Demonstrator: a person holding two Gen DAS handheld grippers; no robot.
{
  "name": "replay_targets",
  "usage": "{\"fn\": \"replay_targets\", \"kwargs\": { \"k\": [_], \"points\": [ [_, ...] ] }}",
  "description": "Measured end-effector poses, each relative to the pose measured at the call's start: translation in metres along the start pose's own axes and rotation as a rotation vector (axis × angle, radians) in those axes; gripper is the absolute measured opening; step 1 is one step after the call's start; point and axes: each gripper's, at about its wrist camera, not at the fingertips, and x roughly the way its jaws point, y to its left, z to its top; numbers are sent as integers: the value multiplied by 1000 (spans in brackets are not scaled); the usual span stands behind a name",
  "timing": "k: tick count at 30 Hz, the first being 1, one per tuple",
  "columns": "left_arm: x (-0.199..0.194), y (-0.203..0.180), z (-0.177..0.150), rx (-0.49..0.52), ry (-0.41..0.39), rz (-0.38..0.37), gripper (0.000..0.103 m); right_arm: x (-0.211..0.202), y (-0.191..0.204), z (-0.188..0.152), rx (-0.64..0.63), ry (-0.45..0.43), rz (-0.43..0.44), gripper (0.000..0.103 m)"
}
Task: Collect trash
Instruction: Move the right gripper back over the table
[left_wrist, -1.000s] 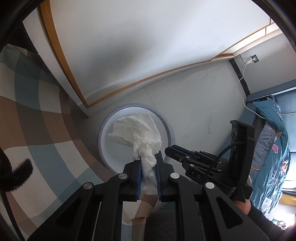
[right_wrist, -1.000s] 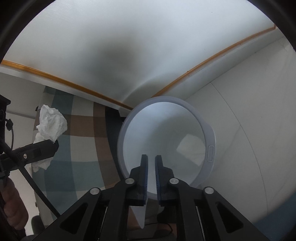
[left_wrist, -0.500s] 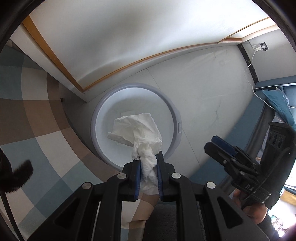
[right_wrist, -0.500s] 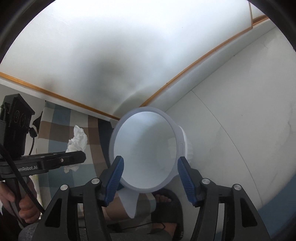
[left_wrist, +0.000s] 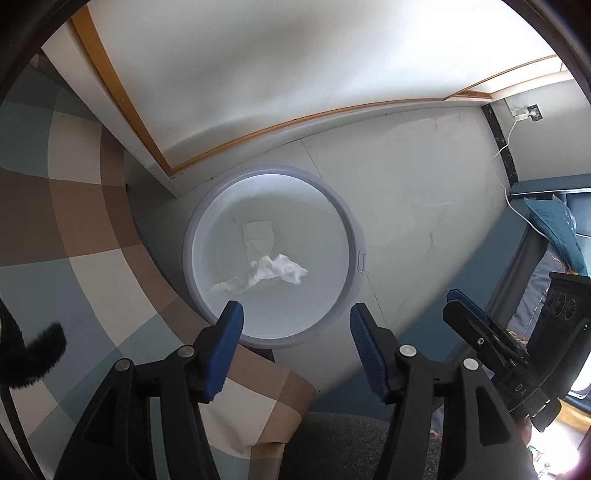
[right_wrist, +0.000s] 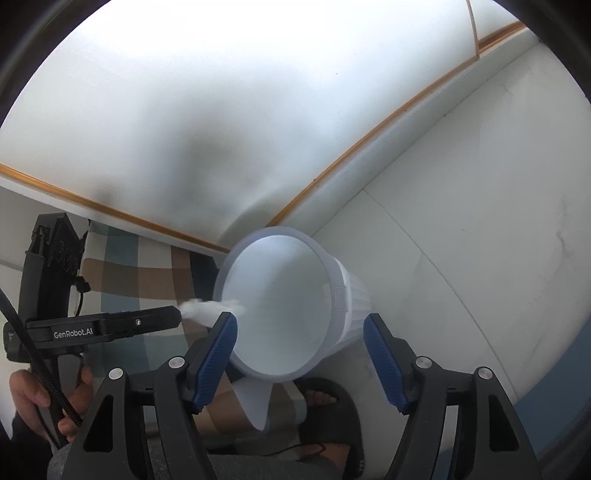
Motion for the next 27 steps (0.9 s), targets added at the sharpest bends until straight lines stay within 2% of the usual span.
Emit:
{"fn": "replay_targets", "kwargs": {
  "k": [3,5,9,17,23,27],
  "points": [
    [-8,0,-5,-1,-26,-5,62,-4,3,-1,-6,-9,-2,74],
    [-17,3,-8,-14,-75,-29,62,-8,5,-1,-8,-16,2,74],
    [-43,7,-18,-44,-174,-30,62,-19,12,-3,-32,-38,4,76],
    [-102,-3,-53,-3,-357,69,62,-51,45,-5,-125,-109,9,79],
    [-141,7,-76,-21,-483,83,63,-79,74,-10,-183,-171,-3,81],
    [-171,19,-97,-48,-573,111,72,-105,100,-16,-243,-241,-7,83]
  ]
}}
